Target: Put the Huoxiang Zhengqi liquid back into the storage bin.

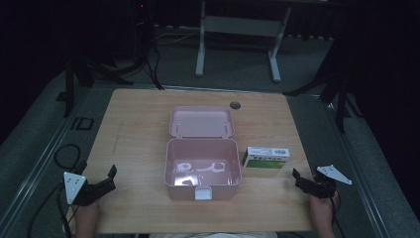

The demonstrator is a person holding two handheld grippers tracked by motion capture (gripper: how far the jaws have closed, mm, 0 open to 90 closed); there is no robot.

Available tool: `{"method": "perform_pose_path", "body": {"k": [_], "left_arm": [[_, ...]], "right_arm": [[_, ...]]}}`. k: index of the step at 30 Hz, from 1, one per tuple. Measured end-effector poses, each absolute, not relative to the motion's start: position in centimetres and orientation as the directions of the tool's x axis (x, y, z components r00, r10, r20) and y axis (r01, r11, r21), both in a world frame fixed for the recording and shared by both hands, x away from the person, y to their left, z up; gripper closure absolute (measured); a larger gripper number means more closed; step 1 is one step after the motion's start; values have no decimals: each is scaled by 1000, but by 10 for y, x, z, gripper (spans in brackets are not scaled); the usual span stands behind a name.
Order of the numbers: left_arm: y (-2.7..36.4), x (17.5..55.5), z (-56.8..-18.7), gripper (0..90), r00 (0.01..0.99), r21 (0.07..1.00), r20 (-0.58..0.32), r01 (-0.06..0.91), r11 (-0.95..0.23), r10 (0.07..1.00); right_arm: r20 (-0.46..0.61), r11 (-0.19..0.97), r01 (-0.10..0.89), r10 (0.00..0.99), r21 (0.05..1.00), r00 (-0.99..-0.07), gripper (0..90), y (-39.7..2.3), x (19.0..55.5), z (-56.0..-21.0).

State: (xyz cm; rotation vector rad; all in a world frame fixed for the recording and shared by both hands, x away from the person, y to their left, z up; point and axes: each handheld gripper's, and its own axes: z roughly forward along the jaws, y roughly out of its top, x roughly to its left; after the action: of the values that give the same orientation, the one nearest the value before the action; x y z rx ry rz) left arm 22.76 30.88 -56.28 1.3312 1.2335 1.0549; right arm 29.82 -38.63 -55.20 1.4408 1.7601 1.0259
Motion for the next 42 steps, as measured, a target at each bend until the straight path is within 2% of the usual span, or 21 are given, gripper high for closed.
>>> {"method": "perform_pose_path", "body": {"k": [10,17,24,31,36,40,42], "left_arm": [[306,227,-563,2,104,993,0,118,-13,995],[306,228,-563,3,106,993,0,121,-13,994],[306,228,-563,2,111,991,-4,130,-10,994],[306,229,-563,2,115,991,-11,135,-5,993],[306,229,-564,2,118,991,-14,137,-2,993],[306,229,-564,2,118,990,-16,138,-1,993],[306,229,-564,2,119,990,-18,139,1,993]], "right_arm": [[60,52,487,975,872,-212,104,-391,297,-552],[-19,153,530,968,834,-249,104,-380,300,-551],[-42,261,670,945,695,-324,104,-369,310,-543],[-1,354,780,911,516,-413,103,-358,321,-533],[11,396,817,898,419,-441,102,-357,323,-534],[42,422,818,880,392,-474,102,-359,322,-530],[-20,469,799,866,377,-499,102,-357,321,-527]]}}
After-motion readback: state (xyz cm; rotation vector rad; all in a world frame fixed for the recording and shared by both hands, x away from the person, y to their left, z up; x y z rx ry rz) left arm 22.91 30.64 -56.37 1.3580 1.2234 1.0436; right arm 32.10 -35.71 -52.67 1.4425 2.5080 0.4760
